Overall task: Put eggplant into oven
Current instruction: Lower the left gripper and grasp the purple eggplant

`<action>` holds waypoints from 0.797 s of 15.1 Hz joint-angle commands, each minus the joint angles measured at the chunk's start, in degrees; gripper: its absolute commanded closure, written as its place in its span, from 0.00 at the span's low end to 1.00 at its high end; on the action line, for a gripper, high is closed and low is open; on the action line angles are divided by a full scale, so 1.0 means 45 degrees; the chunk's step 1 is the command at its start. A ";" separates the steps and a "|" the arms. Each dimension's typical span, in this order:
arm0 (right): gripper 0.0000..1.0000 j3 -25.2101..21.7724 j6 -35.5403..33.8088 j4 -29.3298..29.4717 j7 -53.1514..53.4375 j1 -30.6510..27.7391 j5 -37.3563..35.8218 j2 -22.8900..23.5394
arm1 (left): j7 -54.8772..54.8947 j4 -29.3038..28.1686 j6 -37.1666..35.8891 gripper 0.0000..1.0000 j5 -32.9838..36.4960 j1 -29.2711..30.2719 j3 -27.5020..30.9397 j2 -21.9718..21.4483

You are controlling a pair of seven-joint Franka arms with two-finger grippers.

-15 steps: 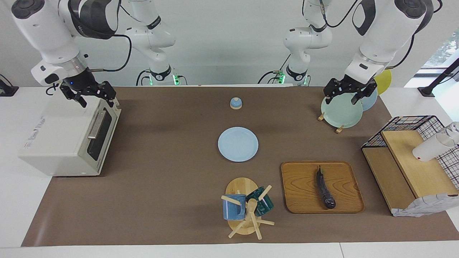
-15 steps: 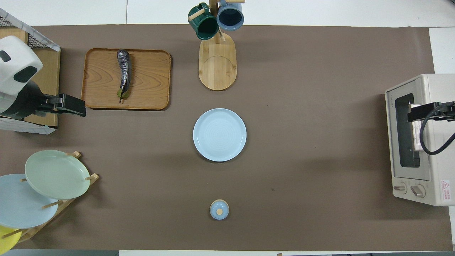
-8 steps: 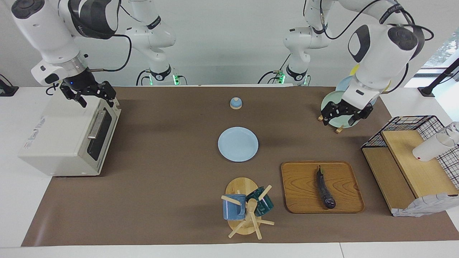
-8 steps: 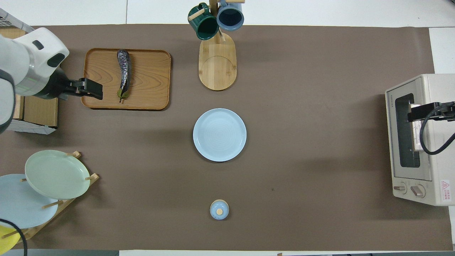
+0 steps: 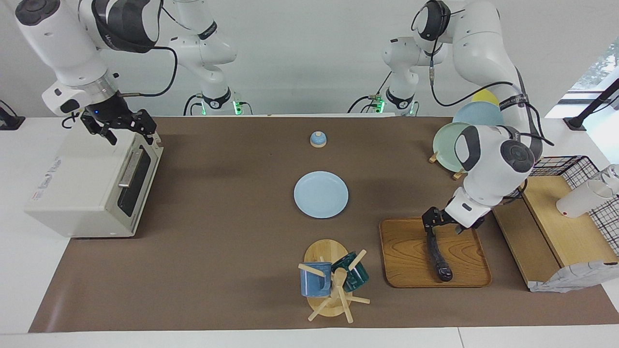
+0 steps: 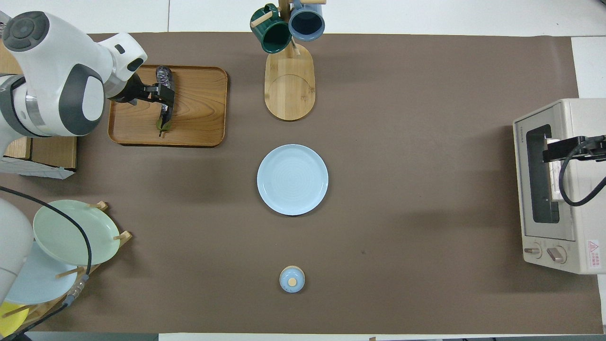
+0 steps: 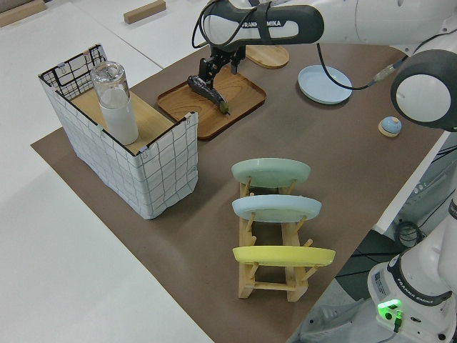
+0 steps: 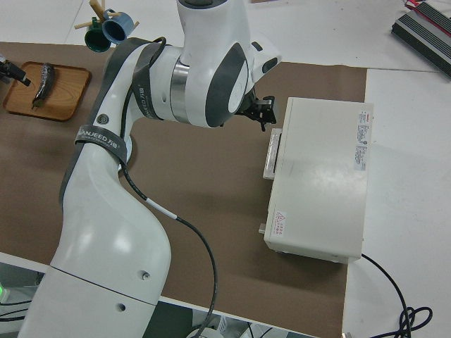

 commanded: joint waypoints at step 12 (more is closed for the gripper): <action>0.00 -0.0004 -0.0255 0.0013 0.0086 -0.0028 0.0270 -0.0016 | 0.1035 -0.1056 0.2517 0.00 0.1031 0.0060 -0.0134 0.0546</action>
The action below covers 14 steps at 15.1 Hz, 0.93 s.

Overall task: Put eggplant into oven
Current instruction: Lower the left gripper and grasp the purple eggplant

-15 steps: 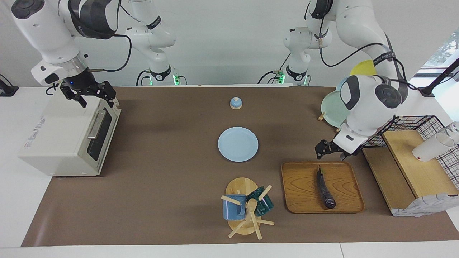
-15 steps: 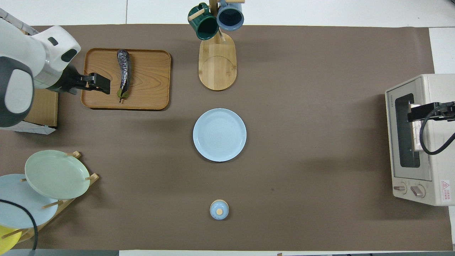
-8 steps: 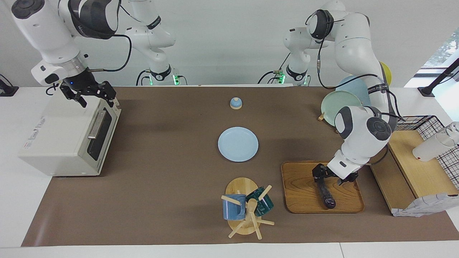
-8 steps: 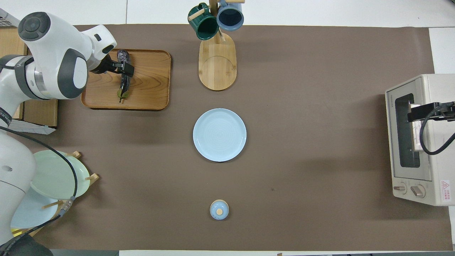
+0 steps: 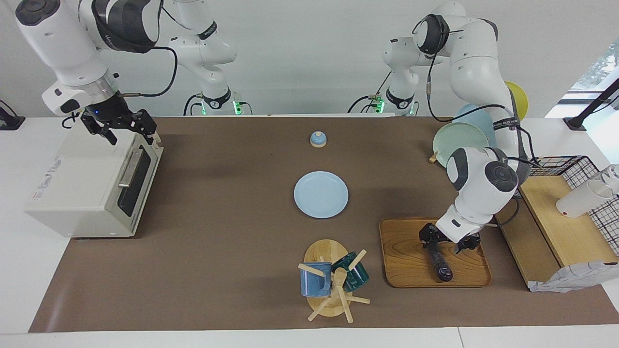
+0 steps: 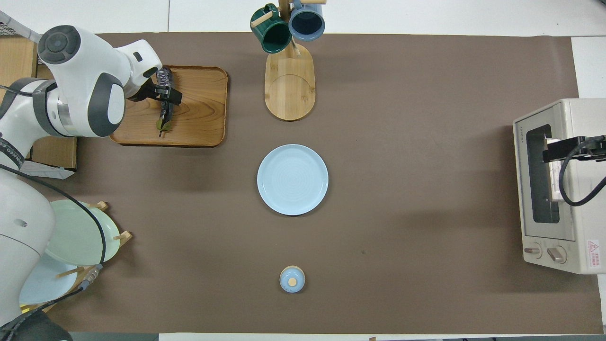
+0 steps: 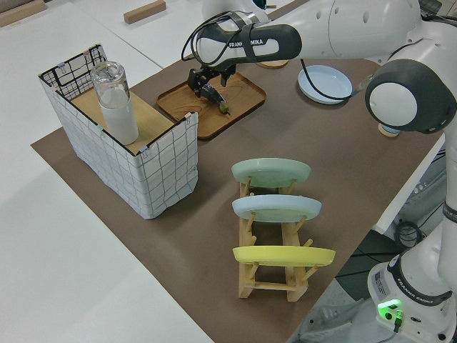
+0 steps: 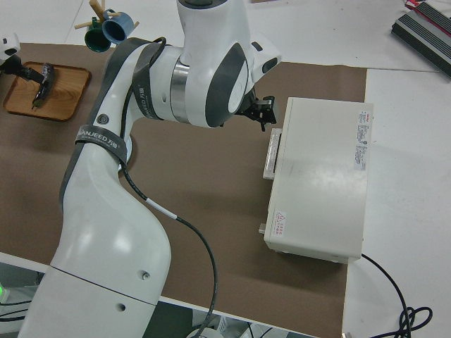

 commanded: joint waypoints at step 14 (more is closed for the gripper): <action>0.00 -0.0004 -0.0254 0.0014 0.0086 -0.0028 0.0270 0.0037 | 0.0066 -0.1173 0.0606 1.00 0.0139 0.0087 -0.0128 -0.0544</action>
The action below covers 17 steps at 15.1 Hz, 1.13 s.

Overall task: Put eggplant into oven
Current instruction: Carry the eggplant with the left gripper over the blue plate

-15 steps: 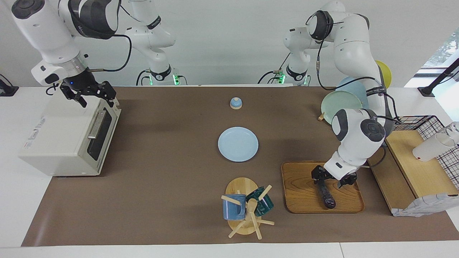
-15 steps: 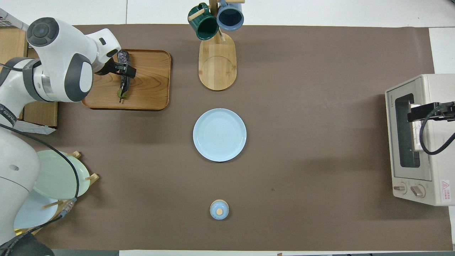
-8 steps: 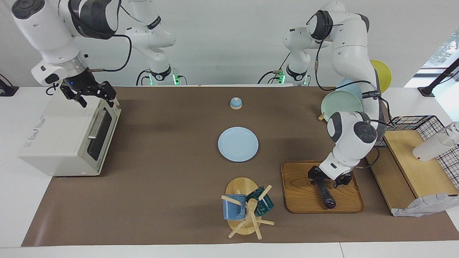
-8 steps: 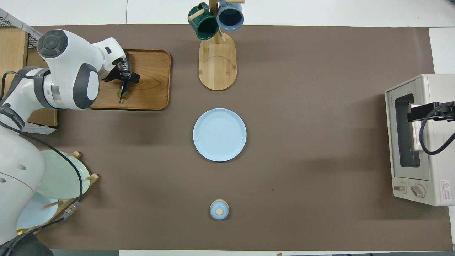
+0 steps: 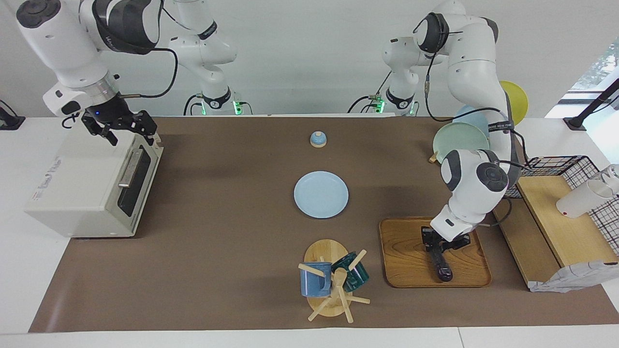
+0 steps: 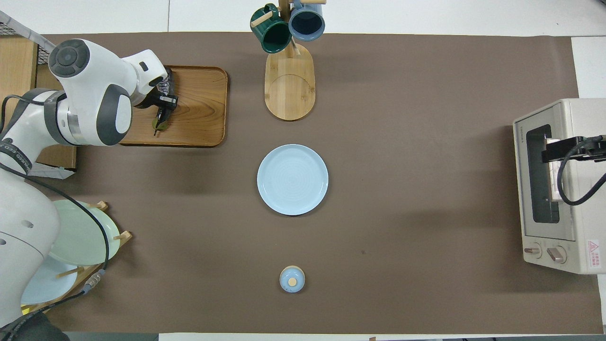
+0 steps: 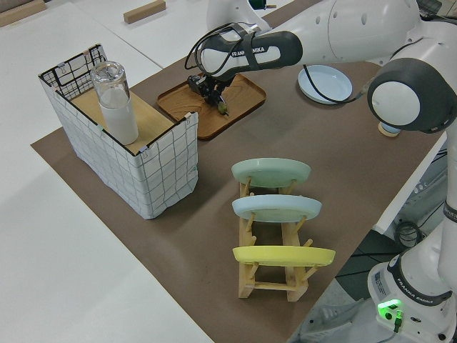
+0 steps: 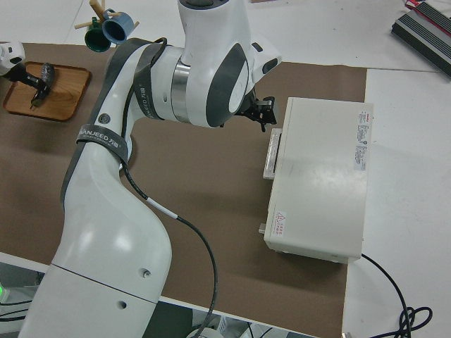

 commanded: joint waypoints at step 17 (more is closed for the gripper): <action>1.00 0.0113 0.1776 -0.2193 -0.0070 0.0440 -0.0313 -0.0524 | -0.7561 -0.3752 -0.2912 1.00 -0.2127 -0.4946 -0.0135 -0.5856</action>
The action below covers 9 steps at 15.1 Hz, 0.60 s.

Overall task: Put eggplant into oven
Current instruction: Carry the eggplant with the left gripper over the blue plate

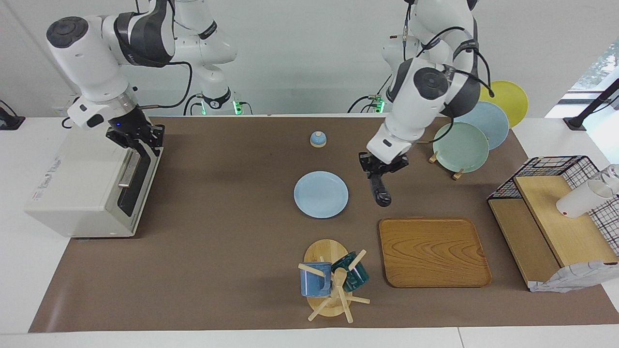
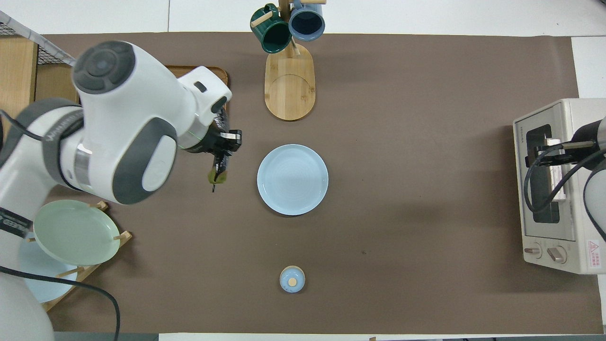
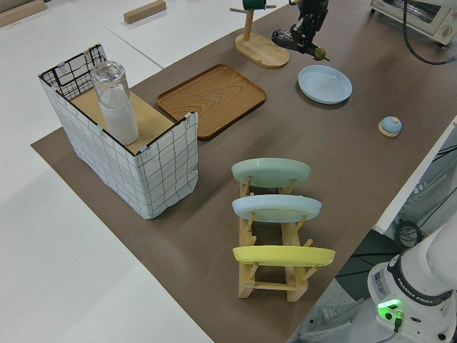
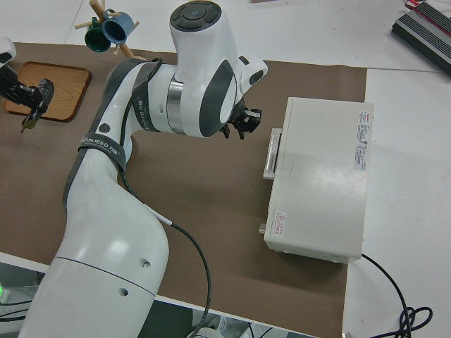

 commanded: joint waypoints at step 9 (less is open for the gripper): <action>1.00 -0.0004 0.0776 -0.0609 -0.0096 -0.0751 -0.1654 0.0409 | -0.2818 -0.3381 0.5737 1.00 -0.0297 -0.3414 0.0308 0.0736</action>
